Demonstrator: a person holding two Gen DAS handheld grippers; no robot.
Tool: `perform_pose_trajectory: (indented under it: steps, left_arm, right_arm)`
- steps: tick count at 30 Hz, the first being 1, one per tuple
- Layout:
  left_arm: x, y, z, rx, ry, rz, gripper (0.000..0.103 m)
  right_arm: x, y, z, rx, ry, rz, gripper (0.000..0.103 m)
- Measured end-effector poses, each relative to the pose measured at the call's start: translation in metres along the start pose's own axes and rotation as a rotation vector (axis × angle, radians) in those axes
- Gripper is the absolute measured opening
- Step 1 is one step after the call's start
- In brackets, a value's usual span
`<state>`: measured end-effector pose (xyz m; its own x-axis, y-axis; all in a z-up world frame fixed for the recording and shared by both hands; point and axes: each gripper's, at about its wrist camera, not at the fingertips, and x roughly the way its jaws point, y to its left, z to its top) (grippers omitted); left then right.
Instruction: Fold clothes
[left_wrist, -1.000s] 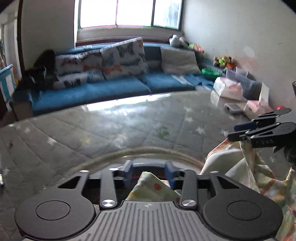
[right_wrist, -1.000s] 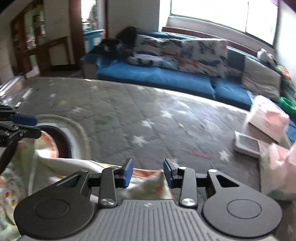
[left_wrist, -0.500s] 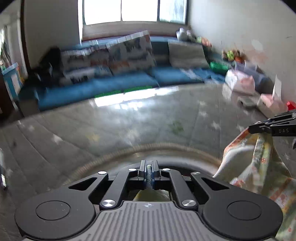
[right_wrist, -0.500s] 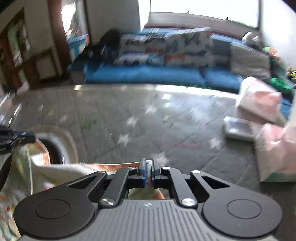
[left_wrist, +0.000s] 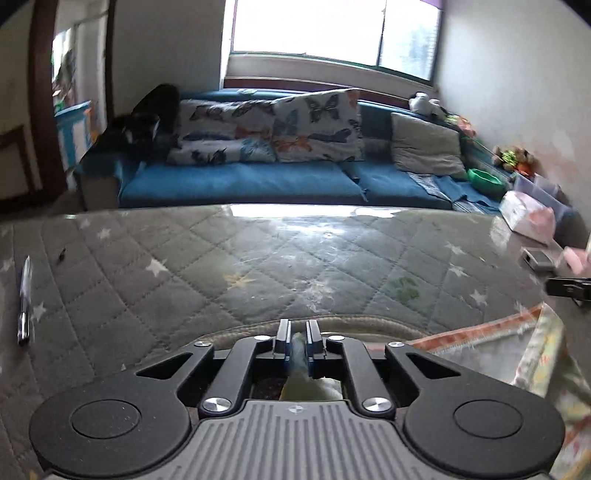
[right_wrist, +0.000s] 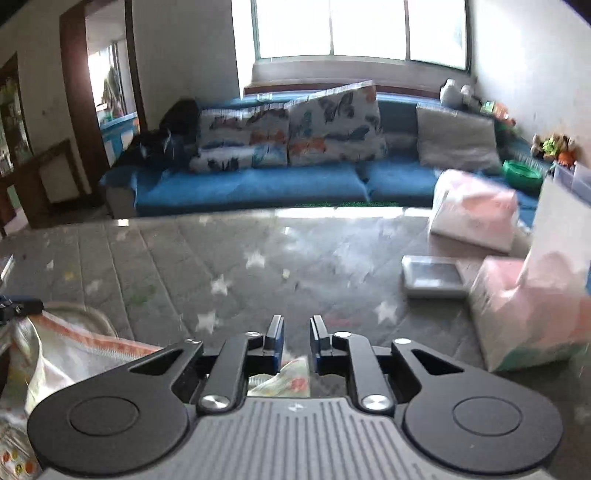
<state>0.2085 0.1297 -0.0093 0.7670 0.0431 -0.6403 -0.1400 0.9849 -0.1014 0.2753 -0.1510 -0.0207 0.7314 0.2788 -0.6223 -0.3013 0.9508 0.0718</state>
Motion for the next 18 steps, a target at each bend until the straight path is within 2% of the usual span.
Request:
perform_pose_trajectory:
  steps: [2,6,9,11,13,16,17,18]
  left_arm:
    - [-0.005,0.001,0.003,-0.016,-0.016,-0.009,0.033]
    - [-0.024,-0.003,0.004,0.028,-0.033,-0.062,0.034]
    - [-0.041,-0.015,-0.007,0.115,-0.022,-0.124,0.034]
    - [-0.05,-0.025,-0.02,0.192,-0.005,-0.166,0.034]
    - [-0.057,-0.035,-0.032,0.258,0.026,-0.212,0.034]
    - [-0.062,-0.049,-0.049,0.307,0.076,-0.265,0.034]
    - [-0.061,-0.054,-0.053,0.314,0.095,-0.28,0.035]
    - [-0.059,-0.058,-0.057,0.319,0.114,-0.291,0.035]
  right_arm:
    - [-0.008,0.002,0.003,-0.019,0.002,0.044,0.021]
    - [-0.023,0.029,-0.004,-0.145,0.061,0.166,0.025]
    - [-0.028,0.053,-0.017,-0.216,0.131,0.279,0.028]
    - [-0.029,0.066,-0.024,-0.25,0.14,0.311,0.035]
    - [-0.024,0.082,-0.03,-0.264,0.166,0.345,0.036]
    - [-0.015,0.099,-0.038,-0.284,0.187,0.344,0.037]
    - [-0.012,0.104,-0.041,-0.291,0.189,0.332,0.035]
    - [-0.011,0.105,-0.041,-0.298,0.18,0.315,0.029]
